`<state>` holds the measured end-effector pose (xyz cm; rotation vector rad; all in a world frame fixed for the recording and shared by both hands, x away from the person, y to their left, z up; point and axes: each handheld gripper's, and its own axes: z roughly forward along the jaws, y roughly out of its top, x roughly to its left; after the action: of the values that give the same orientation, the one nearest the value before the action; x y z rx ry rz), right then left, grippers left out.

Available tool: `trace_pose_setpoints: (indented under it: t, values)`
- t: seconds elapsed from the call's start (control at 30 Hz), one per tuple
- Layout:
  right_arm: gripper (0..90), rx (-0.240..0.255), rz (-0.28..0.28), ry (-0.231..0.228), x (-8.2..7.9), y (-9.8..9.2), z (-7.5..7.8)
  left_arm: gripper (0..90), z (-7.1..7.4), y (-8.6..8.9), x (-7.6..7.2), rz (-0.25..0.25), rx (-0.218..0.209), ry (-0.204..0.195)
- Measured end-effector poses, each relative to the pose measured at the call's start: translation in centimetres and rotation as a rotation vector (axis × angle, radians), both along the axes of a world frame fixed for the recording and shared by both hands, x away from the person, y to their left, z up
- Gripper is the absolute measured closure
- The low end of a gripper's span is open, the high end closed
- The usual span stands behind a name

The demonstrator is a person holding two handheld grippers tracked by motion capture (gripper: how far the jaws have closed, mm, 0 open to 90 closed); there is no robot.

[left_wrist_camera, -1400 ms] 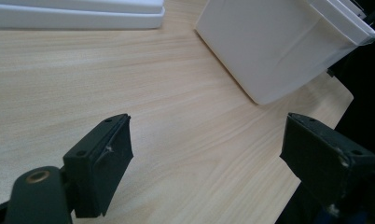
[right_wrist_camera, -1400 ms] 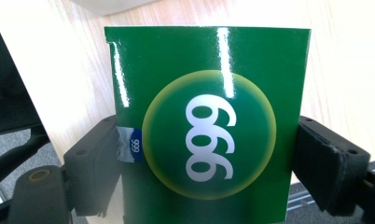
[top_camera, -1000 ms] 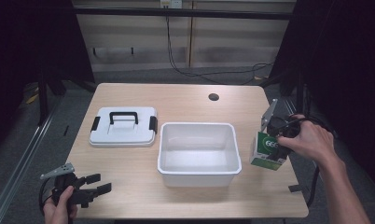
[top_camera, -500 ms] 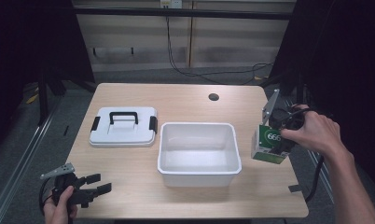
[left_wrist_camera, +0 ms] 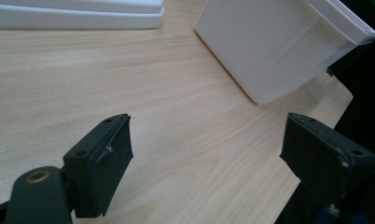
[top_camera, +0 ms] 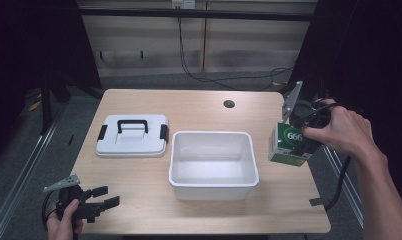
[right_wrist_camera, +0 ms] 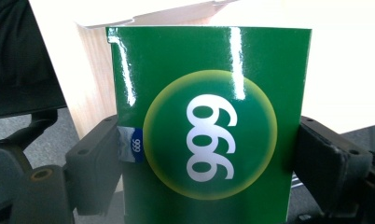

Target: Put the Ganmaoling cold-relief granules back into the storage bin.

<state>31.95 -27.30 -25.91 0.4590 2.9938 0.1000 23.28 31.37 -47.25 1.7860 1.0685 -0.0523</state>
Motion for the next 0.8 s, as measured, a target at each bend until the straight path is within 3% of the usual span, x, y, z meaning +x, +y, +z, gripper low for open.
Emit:
trace_pose_setpoints:
  t: [0.23,0.33,0.47,0.8]
  values:
    - [16.1,0.01,-0.002,-0.016,-0.1,0.4,1.5,16.1,0.0,0.0,0.0,-0.002,0.001,0.002]
    - [16.1,0.017,0.016,-0.046,0.1,0.9,2.5,16.1,0.0,0.0,0.0,-0.002,0.0,-0.002]
    - [16.1,0.024,0.039,-0.046,0.4,2.0,3.2,16.1,0.0,0.0,0.0,-0.001,-0.002,0.0]
    - [16.1,0.035,0.099,-0.016,1.4,4.6,2.6,16.1,0.0,0.0,0.0,-0.002,-0.003,0.0]
